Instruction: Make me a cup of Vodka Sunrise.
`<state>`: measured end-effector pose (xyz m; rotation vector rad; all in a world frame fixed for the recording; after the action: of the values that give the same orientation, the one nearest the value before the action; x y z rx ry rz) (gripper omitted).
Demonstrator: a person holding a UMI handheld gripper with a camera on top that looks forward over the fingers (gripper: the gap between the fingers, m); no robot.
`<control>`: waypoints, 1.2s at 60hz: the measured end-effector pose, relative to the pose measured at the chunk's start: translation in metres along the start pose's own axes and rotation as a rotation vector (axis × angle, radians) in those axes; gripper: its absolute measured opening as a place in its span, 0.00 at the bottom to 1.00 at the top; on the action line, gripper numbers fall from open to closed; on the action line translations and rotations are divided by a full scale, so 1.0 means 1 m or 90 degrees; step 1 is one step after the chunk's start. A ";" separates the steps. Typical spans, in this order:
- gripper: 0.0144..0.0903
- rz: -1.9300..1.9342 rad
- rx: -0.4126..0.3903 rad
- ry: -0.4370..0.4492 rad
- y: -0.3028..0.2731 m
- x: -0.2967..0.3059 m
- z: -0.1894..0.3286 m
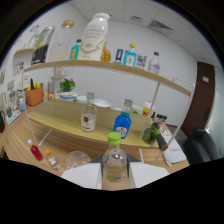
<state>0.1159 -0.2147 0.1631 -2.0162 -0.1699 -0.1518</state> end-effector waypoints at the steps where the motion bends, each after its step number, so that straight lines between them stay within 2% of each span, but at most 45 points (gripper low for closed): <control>1: 0.28 -0.021 -0.001 0.007 0.000 0.002 0.001; 14: 0.28 -0.345 -0.022 0.090 -0.004 0.021 0.009; 24: 0.28 -0.653 -0.010 0.145 -0.020 0.020 0.012; 31: 0.28 -0.868 0.018 0.175 -0.032 0.012 0.015; 45: 0.28 -1.147 0.007 0.219 -0.036 0.002 0.014; 55: 0.28 -1.238 -0.006 0.227 -0.039 -0.003 0.013; 64: 0.28 -1.181 -0.019 0.221 -0.040 0.004 0.006; 72: 0.28 -0.994 0.019 0.207 -0.059 0.008 -0.010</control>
<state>0.1128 -0.1981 0.2207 -1.3582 -1.4660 -1.3922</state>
